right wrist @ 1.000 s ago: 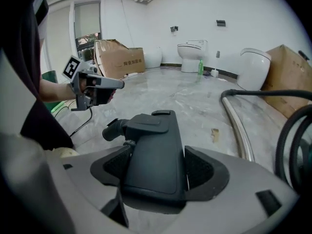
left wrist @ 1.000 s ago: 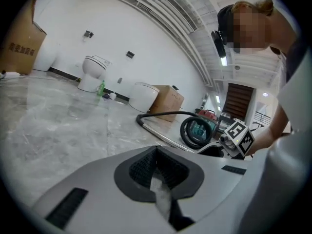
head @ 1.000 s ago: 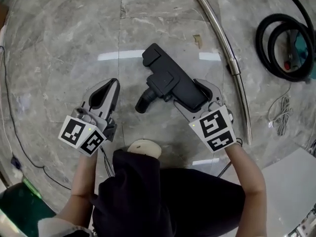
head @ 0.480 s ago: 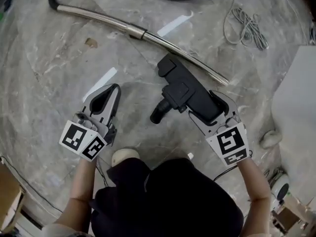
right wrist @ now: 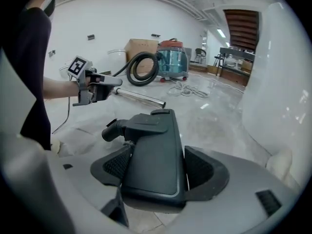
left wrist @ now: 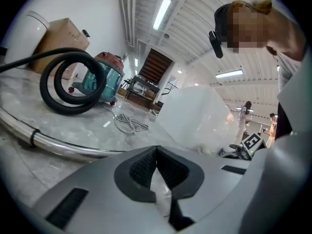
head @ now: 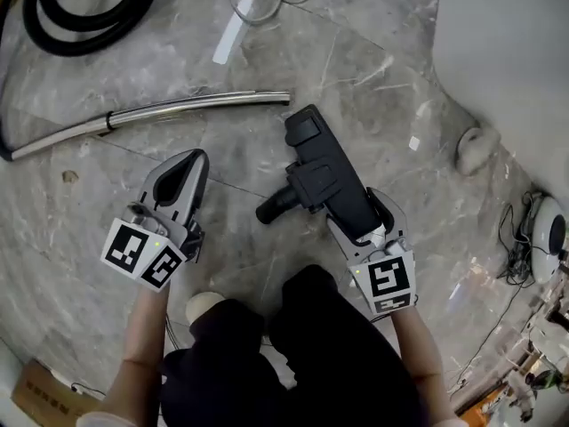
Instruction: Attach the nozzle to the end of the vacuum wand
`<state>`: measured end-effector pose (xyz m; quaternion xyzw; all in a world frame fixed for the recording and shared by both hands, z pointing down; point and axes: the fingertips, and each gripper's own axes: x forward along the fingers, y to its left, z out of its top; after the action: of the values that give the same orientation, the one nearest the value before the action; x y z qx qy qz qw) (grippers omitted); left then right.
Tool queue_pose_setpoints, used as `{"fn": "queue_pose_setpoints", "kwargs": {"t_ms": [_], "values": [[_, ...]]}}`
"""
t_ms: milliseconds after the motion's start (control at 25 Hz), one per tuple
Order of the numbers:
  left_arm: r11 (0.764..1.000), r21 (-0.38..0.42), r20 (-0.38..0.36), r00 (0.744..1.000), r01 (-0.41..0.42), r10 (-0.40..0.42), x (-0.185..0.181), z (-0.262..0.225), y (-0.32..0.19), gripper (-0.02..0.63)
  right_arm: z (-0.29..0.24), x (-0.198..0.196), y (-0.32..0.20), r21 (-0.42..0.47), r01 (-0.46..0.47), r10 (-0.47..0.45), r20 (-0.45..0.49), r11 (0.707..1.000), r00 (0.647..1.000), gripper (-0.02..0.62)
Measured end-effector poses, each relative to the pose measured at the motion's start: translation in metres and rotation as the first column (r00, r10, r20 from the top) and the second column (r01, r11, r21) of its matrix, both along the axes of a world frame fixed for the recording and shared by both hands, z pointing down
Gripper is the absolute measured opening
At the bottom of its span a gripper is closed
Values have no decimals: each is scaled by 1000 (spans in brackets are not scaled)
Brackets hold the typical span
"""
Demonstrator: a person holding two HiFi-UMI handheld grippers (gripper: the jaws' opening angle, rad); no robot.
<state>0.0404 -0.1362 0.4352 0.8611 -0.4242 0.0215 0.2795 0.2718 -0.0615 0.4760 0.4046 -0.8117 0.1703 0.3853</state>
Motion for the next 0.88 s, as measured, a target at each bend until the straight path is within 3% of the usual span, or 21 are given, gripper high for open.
{"fn": "queue_pose_setpoints", "kwargs": {"t_ms": [200, 400, 600, 720, 800, 880], "values": [[999, -17, -26, 999, -40, 40, 30, 14, 6, 8, 33, 22, 6, -44, -117, 119, 31, 992, 992, 362], [999, -24, -18, 999, -38, 38, 27, 19, 21, 8, 63, 23, 12, -149, -108, 111, 12, 983, 994, 363], [1000, -14, -44, 999, 3, -4, 16, 15, 27, 8, 73, 23, 12, -142, -29, 21, -59, 989, 998, 364], [1000, -1, -52, 999, 11, -11, 11, 10, 31, 8, 70, 20, 17, -132, 84, -102, -133, 988, 986, 365], [1000, 2, -55, 998, 11, -11, 8, 7, 35, 8, 58, 15, 20, -118, 203, -222, -174, 972, 959, 365], [1000, 6, -54, 999, 5, -4, 7, 6, 40, 8, 39, 4, 21, -97, 363, -376, -215, 927, 901, 365]]}}
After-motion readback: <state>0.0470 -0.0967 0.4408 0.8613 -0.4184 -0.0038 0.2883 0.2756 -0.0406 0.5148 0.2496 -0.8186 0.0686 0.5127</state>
